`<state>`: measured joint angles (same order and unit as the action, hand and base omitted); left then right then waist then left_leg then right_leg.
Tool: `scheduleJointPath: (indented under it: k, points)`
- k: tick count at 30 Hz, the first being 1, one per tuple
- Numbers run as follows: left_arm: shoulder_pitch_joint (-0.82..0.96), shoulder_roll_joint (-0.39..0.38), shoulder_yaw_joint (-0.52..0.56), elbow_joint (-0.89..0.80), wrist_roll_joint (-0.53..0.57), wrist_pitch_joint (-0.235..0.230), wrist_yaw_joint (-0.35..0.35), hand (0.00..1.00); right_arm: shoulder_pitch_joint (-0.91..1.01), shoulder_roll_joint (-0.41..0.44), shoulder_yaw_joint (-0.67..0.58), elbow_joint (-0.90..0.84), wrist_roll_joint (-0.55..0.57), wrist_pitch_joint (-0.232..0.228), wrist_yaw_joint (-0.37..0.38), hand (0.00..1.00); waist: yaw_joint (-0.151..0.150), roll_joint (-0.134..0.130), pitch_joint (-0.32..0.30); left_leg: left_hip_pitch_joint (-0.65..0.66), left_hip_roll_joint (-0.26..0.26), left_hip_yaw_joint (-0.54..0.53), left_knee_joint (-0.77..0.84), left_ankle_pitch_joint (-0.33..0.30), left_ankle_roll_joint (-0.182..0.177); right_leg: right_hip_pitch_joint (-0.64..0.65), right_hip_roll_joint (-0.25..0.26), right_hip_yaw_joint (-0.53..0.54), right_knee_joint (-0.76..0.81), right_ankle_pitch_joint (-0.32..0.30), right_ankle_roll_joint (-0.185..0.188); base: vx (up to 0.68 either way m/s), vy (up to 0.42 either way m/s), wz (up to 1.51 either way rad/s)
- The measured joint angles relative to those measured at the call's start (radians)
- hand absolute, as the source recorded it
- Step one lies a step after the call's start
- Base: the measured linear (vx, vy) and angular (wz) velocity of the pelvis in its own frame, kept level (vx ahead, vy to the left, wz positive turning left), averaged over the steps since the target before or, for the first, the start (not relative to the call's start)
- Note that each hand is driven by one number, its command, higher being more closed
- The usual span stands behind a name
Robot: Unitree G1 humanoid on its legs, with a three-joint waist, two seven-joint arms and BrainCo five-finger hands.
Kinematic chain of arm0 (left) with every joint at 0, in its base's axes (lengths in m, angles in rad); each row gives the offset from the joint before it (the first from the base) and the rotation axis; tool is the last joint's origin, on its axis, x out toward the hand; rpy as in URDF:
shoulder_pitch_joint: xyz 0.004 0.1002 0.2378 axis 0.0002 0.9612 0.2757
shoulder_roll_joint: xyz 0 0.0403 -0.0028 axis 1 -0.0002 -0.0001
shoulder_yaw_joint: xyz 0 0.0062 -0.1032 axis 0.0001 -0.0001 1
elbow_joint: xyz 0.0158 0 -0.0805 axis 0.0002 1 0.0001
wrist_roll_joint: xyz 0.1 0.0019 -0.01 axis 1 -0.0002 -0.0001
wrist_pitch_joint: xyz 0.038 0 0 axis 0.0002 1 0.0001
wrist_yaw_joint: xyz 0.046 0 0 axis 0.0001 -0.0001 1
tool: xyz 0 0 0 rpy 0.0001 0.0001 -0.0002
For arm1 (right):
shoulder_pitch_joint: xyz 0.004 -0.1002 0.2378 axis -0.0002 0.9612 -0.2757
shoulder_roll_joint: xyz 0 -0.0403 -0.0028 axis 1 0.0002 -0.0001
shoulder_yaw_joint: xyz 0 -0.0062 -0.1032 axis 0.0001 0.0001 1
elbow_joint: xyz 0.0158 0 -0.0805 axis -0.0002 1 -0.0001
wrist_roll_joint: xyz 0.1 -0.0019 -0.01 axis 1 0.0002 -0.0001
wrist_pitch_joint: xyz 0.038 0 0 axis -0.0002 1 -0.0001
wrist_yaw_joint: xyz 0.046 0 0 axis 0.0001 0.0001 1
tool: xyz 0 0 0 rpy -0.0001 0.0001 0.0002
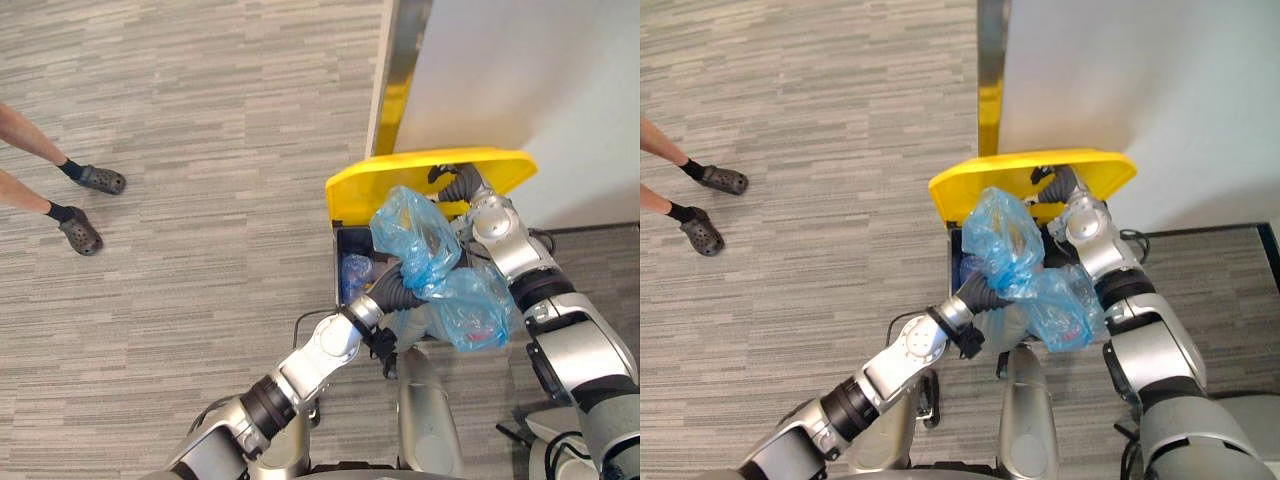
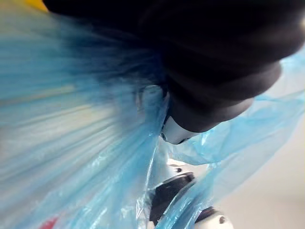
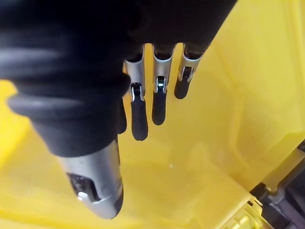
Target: Gather rubbish on tea table into small bin, then transfer packed bag to large trash can.
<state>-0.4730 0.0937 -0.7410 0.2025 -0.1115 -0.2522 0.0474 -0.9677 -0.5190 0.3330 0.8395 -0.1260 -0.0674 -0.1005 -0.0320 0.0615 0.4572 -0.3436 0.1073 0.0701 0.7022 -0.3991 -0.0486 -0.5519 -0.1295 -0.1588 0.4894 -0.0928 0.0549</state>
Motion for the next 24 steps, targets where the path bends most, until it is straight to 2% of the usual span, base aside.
scheduleJointPath:
  k: [7, 11, 17, 19, 22, 24]
  points:
    - [-0.121, -0.021, 0.006, 0.135, 0.046, 0.015, 0.041, 1.00, -0.029, -0.004, -0.006, -0.069, 0.000, -0.002, -0.005, 0.00, -0.006, -0.001, 0.015, -0.081, 0.023, 0.013, 0.038, -0.008, 0.001, -0.073, 0.014, 0.010, -0.001, 0.021, -0.006, -0.05, -0.034, -0.09]
    - [-0.220, -0.067, 0.010, 0.221, 0.066, 0.033, 0.066, 1.00, -0.029, 0.001, -0.011, -0.160, 0.002, -0.005, -0.007, 0.00, -0.004, -0.002, 0.023, -0.156, 0.050, 0.019, 0.087, -0.021, -0.009, -0.144, 0.035, 0.014, 0.018, 0.030, -0.001, -0.03, -0.037, -0.14]
    - [-0.309, -0.096, 0.072, 0.290, 0.087, 0.047, 0.089, 1.00, -0.024, 0.005, -0.010, -0.303, 0.019, -0.009, -0.013, 0.00, -0.006, -0.004, 0.025, -0.226, 0.069, 0.019, 0.148, -0.048, -0.015, -0.220, 0.042, 0.016, 0.077, 0.018, -0.004, -0.01, -0.024, -0.07]
    - [-0.340, -0.102, 0.126, 0.338, 0.098, 0.050, 0.092, 1.00, -0.022, 0.017, -0.003, -0.358, 0.021, -0.019, -0.018, 0.00, -0.006, -0.006, 0.026, -0.268, 0.089, 0.022, 0.180, -0.056, -0.019, -0.257, 0.052, 0.014, 0.093, 0.016, 0.000, -0.03, -0.038, -0.10]
    - [-0.370, -0.100, 0.187, 0.409, 0.129, 0.058, 0.105, 1.00, -0.021, 0.039, 0.012, -0.415, 0.032, -0.038, -0.028, 0.00, -0.006, -0.024, 0.036, -0.304, 0.108, 0.023, 0.211, -0.067, -0.022, -0.292, 0.064, 0.013, 0.110, 0.014, -0.001, -0.02, -0.034, -0.10]
    - [-0.384, -0.099, 0.213, 0.440, 0.141, 0.070, 0.107, 1.00, -0.021, 0.044, 0.034, -0.444, 0.039, -0.044, -0.029, 0.00, -0.005, -0.026, 0.038, -0.324, 0.123, 0.030, 0.221, -0.067, -0.023, -0.309, 0.070, 0.011, 0.112, 0.016, -0.003, -0.03, -0.046, -0.05]
